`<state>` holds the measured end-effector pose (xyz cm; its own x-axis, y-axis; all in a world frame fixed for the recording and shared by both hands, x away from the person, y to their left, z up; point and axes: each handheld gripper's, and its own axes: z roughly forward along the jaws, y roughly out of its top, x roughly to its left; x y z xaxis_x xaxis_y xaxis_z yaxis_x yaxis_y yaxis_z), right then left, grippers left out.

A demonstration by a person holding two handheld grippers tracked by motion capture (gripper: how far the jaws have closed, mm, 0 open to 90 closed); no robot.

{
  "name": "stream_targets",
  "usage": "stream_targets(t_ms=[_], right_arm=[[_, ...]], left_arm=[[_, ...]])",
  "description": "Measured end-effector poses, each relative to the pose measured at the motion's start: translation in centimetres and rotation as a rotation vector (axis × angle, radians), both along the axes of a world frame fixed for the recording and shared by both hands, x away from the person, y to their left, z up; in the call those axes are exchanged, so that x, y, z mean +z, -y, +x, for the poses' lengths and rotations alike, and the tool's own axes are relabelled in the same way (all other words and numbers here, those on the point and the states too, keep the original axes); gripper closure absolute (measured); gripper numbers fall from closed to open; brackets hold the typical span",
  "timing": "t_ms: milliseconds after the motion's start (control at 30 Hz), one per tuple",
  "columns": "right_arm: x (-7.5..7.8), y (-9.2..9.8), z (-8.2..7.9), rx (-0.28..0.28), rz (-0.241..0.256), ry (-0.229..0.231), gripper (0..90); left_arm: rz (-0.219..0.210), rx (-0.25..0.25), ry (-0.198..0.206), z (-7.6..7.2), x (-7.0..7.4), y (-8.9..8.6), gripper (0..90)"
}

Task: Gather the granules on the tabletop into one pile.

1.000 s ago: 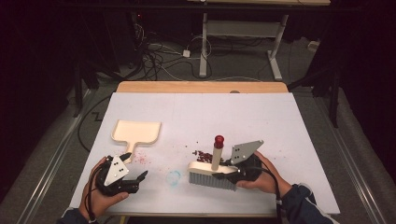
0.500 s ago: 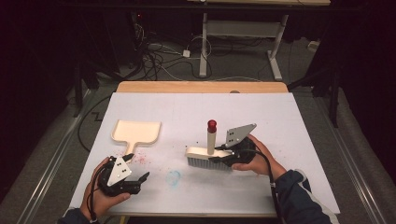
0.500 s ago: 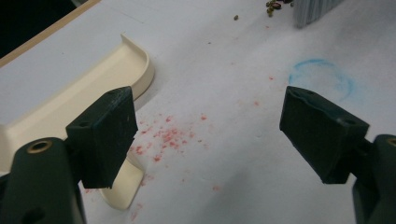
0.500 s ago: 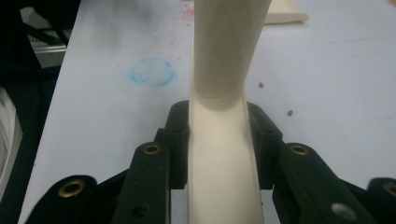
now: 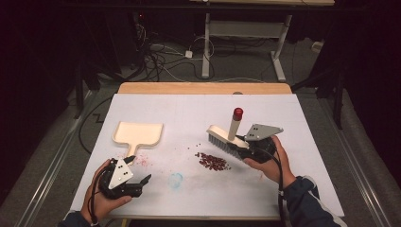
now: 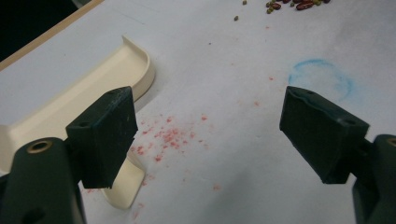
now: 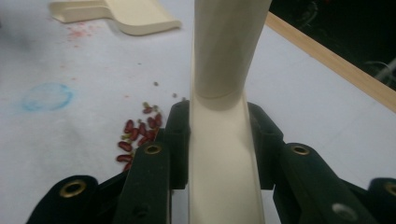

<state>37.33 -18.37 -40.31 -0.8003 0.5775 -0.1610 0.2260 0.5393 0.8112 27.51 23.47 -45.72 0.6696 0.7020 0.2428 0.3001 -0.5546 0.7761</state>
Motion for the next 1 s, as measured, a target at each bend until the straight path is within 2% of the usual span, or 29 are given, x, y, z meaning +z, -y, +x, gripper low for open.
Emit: stream_targets(t_ms=[67,100,167,267,300,367,400,500,600,667,700,833,1000], right_arm=[[-0.7,-0.1,0.3,-0.041,-0.025,0.019,67.6],[-1.4,-0.4,0.5,-0.08,-0.067,0.039,67.6],[-1.8,-0.6,0.7,-0.101,-0.076,0.043,67.6],[-2.3,-1.2,1.4,-0.084,-0.071,0.042,67.6],[-2.5,-1.7,2.1,-0.054,-0.057,0.056,67.6],[-2.5,-1.9,2.4,-0.038,-0.042,0.052,67.6],[-2.6,-2.7,3.2,-0.003,-0.049,0.06,67.6],[-2.6,-3.7,4.1,0.024,-0.066,0.079,67.6],[-2.8,-5.0,5.2,0.039,-0.065,0.077,67.7],[-3.1,-6.0,5.9,0.075,-0.06,0.079,67.7],[-3.1,-6.0,5.9,0.075,-0.06,0.079,67.7],[-3.3,-6.7,5.7,0.137,-0.071,0.071,67.7],[-3.4,-6.1,3.9,0.266,-0.093,0.079,67.5]], left_arm=[[0.0,0.0,0.0,0.0,0.0,0.0,18.3],[0.0,0.001,0.0,0.0,0.0,0.0,18.3],[-0.001,0.002,-0.004,0.1,-0.1,0.0,18.3],[0.002,0.002,-0.007,0.2,-0.1,0.0,18.3],[0.002,0.001,-0.008,0.2,-0.1,0.1,18.3],[0.007,0.001,-0.012,0.2,-0.2,0.1,18.3],[0.009,0.001,-0.012,0.2,-0.2,0.2,18.3],[0.006,0.004,-0.015,0.4,-0.2,0.2,18.3],[0.008,0.003,-0.021,0.5,-0.3,0.2,18.4],[0.011,0.001,-0.025,0.5,-0.4,0.2,18.4],[0.018,-0.002,-0.027,0.6,-0.4,0.3,18.4],[0.024,-0.007,-0.029,0.5,-0.5,0.4,18.4],[0.024,-0.008,-0.035,0.5,-0.5,0.4,18.4]])
